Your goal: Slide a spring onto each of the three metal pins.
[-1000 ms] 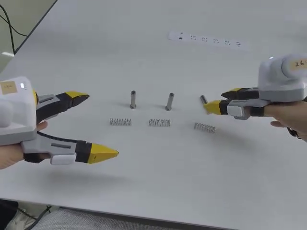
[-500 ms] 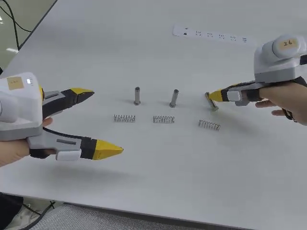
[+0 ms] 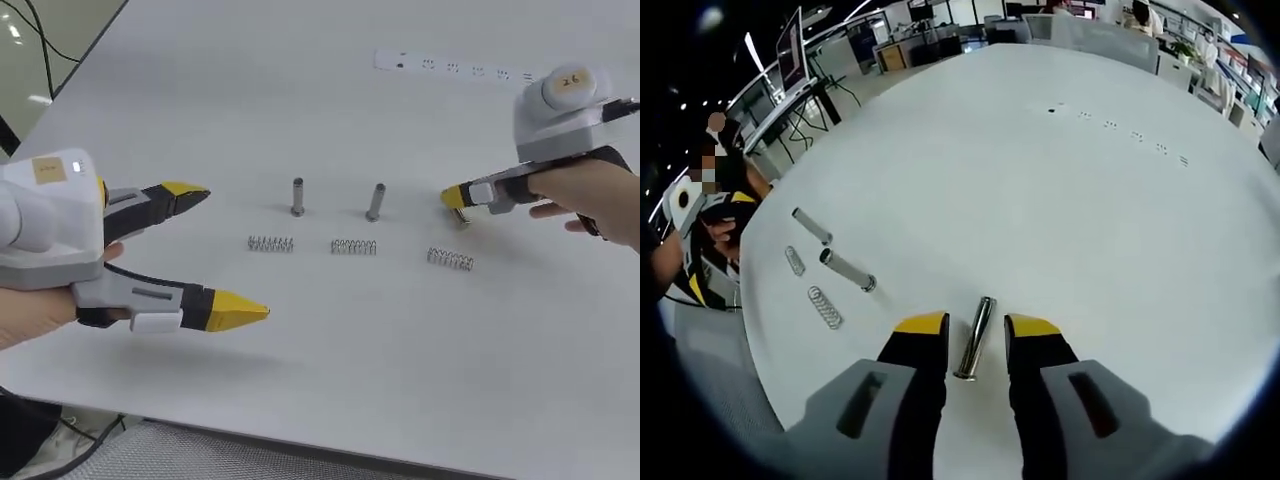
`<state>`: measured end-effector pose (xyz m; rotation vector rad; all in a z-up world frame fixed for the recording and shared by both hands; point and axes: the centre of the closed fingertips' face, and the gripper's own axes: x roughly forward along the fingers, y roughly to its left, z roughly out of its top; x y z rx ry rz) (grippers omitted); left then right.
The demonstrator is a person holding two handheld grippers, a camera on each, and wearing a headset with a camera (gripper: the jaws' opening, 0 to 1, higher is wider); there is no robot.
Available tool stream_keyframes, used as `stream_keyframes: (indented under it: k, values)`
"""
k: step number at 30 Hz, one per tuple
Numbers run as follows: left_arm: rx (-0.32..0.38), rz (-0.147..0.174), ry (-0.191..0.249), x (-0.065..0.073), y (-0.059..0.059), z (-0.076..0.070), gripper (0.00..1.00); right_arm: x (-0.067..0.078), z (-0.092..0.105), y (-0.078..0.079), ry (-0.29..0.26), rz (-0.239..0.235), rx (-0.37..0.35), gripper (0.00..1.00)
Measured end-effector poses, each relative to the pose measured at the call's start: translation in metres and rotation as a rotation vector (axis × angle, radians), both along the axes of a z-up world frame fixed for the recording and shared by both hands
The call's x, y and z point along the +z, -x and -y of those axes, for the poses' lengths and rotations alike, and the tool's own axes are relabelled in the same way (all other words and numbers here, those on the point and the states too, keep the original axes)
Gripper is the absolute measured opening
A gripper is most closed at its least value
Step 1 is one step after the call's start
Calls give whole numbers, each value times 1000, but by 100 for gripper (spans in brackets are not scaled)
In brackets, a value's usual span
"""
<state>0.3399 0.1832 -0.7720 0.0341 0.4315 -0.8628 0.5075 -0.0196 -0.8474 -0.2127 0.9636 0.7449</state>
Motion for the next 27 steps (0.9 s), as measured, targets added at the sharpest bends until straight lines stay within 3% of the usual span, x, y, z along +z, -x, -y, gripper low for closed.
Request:
stream_keyframes:
  k: [16, 27]
  values:
    - [10, 2, 2, 0, -1, -5, 96, -12, 3, -5, 87, -33, -11, 17]
    - [10, -3, -1, -1, -1, -5, 95, -16, 4, -9, 118, -16, -7, 13]
